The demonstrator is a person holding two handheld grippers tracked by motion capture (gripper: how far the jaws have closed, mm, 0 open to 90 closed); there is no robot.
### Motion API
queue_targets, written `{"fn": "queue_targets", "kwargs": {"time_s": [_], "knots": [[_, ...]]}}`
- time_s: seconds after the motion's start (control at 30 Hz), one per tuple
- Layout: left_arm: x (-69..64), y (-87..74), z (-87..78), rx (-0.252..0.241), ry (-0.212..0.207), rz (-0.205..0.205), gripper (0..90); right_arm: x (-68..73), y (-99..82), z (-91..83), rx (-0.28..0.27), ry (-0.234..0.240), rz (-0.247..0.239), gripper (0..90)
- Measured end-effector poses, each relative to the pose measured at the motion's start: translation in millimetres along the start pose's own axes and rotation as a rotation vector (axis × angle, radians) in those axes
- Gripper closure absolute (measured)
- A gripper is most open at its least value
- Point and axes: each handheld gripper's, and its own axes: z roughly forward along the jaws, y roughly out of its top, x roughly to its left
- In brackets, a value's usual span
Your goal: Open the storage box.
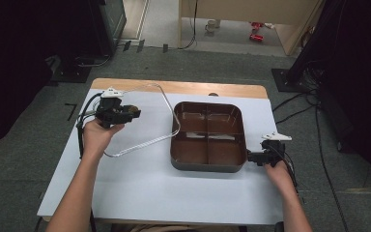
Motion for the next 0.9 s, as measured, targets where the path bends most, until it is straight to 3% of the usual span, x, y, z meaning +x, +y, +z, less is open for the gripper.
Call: {"fn": "queue_targets", "kwargs": {"time_s": [0.37,0.43,0.53,0.9], "knots": [[28.8,-16.9,2.9,0.018,0.051,-0.053,59.0,0.0,0.0,0.0,0.0,0.0,0.0,0.0],[38.7,-25.3,10.0,0.032,0.07,-0.081,59.0,0.0,0.0,0.0,0.0,0.0,0.0,0.0],[45.9,-33.4,18.1,0.055,0.095,-0.087,59.0,0.0,0.0,0.0,0.0,0.0,0.0,0.0],[59.6,-50.0,40.5,0.109,0.138,-0.106,58.9,0.0,0.1,0.0,0.001,0.0,0.0,0.0]]}}
